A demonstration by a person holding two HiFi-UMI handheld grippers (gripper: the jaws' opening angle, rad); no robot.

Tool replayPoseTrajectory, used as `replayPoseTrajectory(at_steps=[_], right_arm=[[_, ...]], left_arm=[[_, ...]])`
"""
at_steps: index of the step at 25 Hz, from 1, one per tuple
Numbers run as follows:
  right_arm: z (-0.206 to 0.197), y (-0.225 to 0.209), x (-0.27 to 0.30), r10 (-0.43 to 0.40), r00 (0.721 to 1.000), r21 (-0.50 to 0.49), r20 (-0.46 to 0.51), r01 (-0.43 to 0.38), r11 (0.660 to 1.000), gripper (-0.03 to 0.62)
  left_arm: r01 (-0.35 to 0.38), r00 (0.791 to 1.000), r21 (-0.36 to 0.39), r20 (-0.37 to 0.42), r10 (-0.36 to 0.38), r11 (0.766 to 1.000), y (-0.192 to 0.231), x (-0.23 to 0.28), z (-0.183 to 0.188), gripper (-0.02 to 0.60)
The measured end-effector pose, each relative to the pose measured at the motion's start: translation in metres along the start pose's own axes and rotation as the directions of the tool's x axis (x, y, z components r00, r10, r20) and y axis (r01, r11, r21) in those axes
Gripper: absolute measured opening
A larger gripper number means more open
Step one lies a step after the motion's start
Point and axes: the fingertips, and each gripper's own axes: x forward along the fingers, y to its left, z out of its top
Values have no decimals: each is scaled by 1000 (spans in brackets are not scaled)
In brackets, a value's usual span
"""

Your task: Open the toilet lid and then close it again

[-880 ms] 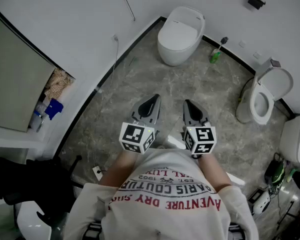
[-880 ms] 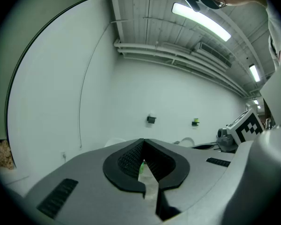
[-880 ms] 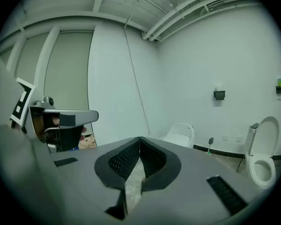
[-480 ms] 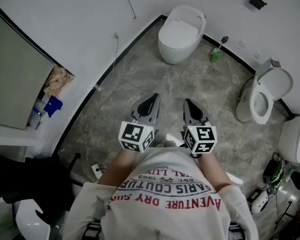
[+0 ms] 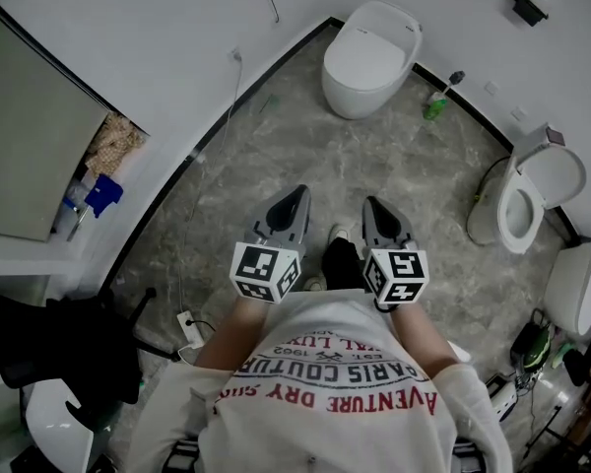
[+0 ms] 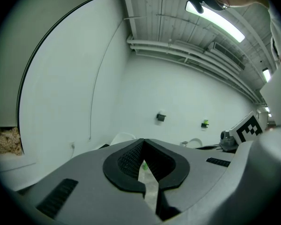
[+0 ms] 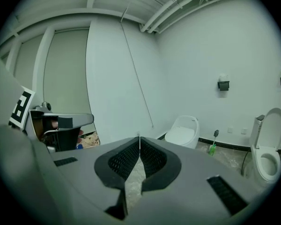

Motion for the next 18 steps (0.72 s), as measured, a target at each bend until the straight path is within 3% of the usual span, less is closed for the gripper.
replayPoseTrajectory(at_steps=[8, 18], right_arm=[[16, -39, 101, 56, 998, 15, -22, -55, 998, 17], [89, -135, 272, 88, 996, -7, -28, -88, 996, 17]], left_arm=[[-103, 994, -9, -46, 102, 995, 64, 67, -5, 8], [-115, 992, -15, -57, 114, 993, 143, 252, 38, 8]])
